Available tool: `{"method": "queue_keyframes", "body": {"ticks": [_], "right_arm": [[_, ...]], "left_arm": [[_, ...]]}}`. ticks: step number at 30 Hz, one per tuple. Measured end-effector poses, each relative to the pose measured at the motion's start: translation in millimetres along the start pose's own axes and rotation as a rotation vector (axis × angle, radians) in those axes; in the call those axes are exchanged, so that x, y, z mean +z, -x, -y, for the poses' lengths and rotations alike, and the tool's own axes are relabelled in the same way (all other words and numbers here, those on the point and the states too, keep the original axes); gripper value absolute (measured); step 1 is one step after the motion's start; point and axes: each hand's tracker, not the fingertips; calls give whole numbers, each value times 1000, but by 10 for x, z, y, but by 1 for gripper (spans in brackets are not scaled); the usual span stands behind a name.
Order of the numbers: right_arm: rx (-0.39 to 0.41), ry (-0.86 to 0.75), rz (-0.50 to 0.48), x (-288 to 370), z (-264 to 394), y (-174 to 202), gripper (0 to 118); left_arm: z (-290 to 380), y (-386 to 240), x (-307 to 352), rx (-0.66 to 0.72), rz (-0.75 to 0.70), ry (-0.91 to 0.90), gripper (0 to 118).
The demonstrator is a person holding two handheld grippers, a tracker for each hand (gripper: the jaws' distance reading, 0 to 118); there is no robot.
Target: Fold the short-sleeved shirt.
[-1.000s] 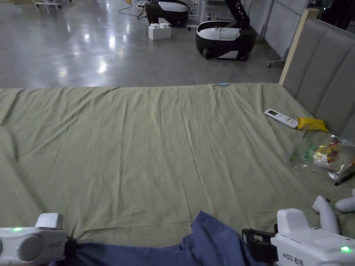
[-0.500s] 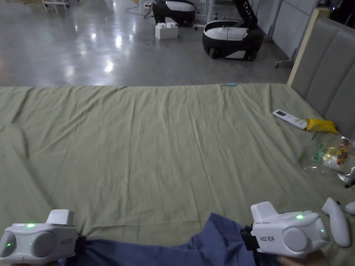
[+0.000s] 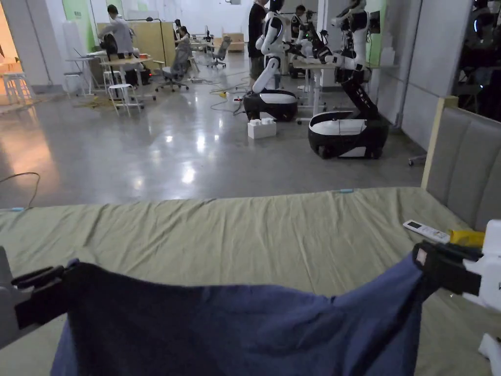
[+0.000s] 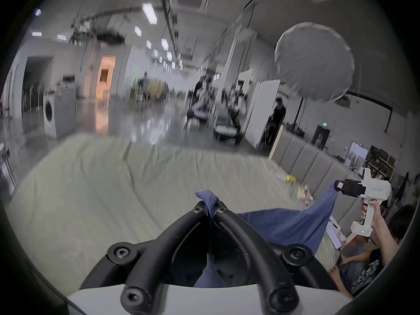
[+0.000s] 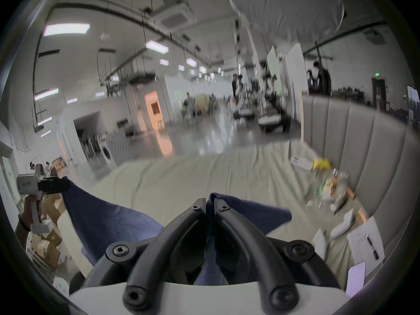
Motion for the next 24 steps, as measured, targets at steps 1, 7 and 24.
{"method": "queue_keyframes", "body": {"ticks": [1, 7, 24], "right_arm": [[4, -47, -1, 80, -156, 32, 5], [35, -239, 44, 292, -1055, 288, 5], [264, -456, 215, 356, -2459, 771, 5]], "left_arm": [[-160, -33, 117, -11, -3, -25, 3], [-972, -123, 558, -56, -77, -208, 3], [-2038, -17, 599, -58, -213, -358, 3]]}}
